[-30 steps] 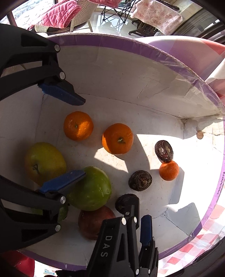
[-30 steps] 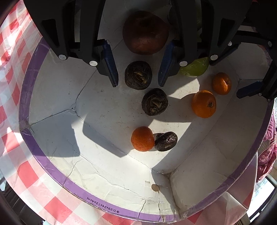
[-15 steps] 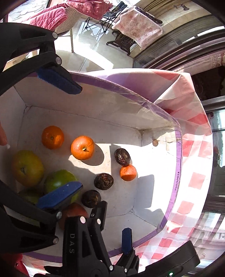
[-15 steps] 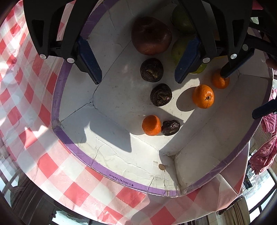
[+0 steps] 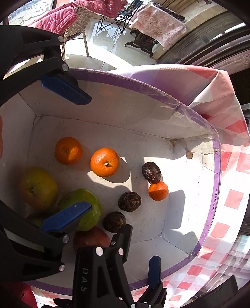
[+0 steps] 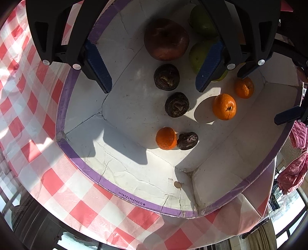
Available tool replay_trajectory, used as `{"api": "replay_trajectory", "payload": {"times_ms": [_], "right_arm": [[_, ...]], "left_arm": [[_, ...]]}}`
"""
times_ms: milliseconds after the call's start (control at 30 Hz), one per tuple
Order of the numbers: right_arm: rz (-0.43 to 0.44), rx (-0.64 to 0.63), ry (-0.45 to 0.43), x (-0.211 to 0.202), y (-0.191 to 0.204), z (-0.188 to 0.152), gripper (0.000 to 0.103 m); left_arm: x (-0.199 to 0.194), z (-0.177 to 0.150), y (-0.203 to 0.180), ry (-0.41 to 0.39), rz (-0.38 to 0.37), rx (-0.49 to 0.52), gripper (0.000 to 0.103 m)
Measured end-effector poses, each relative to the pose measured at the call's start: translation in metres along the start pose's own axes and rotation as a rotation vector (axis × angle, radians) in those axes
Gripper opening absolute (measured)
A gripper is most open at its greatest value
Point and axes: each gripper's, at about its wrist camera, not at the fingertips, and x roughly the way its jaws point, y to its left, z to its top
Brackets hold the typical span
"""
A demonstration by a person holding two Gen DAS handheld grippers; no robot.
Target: Organize fruits
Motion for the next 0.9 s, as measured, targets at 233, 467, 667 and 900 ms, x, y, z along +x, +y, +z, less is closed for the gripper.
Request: {"api": "replay_trajectory", "payload": {"times_ms": [233,467,667,900], "right_arm": [[0.000,-0.004,0.001,0.0013,0.0005,-0.0011,0.085],[0.004,0.000,0.001,0.0025,0.0001,-0.0018,0.085],[0.005,0.006,0.000,0.0025,-0.0004,-0.0013,0.086],[0.004,0.006,0.000,0.0025,-0.0006,-0.0016,0.086]], "left_arm": [[0.0036,0.0008,-0.0027,0.006,0.016,0.017,0.101],[0.0056,-0.0007,-0.0021,0.020,0.016,0.022,0.101],[0.0058,-0.0017,-0.0023,0.021,0.009,0.026,0.101],[0.0067,-0.0016,-0.0019,0.027,0.000,0.024,0.101]]}}
